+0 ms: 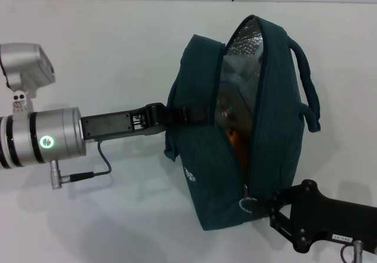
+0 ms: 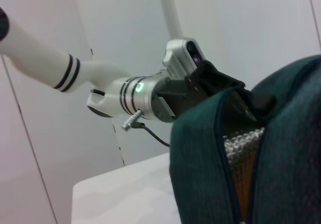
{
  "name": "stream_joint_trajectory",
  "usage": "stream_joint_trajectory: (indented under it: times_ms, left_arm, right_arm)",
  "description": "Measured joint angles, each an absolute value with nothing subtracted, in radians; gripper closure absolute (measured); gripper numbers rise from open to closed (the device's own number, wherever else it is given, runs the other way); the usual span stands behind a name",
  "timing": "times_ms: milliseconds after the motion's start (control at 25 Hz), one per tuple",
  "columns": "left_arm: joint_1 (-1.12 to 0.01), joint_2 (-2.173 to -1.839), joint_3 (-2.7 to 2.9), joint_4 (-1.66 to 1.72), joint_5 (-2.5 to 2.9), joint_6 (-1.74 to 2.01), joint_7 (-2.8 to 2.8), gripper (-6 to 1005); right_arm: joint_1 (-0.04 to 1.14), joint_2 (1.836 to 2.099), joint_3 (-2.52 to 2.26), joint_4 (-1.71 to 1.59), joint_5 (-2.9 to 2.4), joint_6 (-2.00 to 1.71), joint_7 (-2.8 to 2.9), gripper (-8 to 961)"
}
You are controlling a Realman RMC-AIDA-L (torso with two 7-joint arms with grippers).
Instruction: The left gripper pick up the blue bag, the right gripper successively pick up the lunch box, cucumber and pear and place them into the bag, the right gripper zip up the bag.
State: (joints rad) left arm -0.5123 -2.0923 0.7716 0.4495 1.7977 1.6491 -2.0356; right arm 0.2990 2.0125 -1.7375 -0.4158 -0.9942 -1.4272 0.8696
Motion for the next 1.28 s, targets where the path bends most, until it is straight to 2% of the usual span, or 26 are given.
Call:
stream_joint_trajectory:
  times_ms: [560,1200,1280]
  left_arm:
    - [-0.502,-2.089,0.771,0.449,1.792,1.665,-1.975,923]
    - [-0.499,-2.087,0.767,0.452,1.784,1.672,-1.898,287]
    - [-0.498,-2.087,0.766,0.455,1.774,1.681,-1.886,251]
  right_arm:
    - [0.284,2.005,-1.687,-0.416,-0.996,-1.497,0.845,939]
    - [0.287,2.003,-1.621,-0.425,-0.998,-1.568,0.832,939]
    - [0.288,2.003,-1.609,-0.425,-0.999,-1.575,0.832,939]
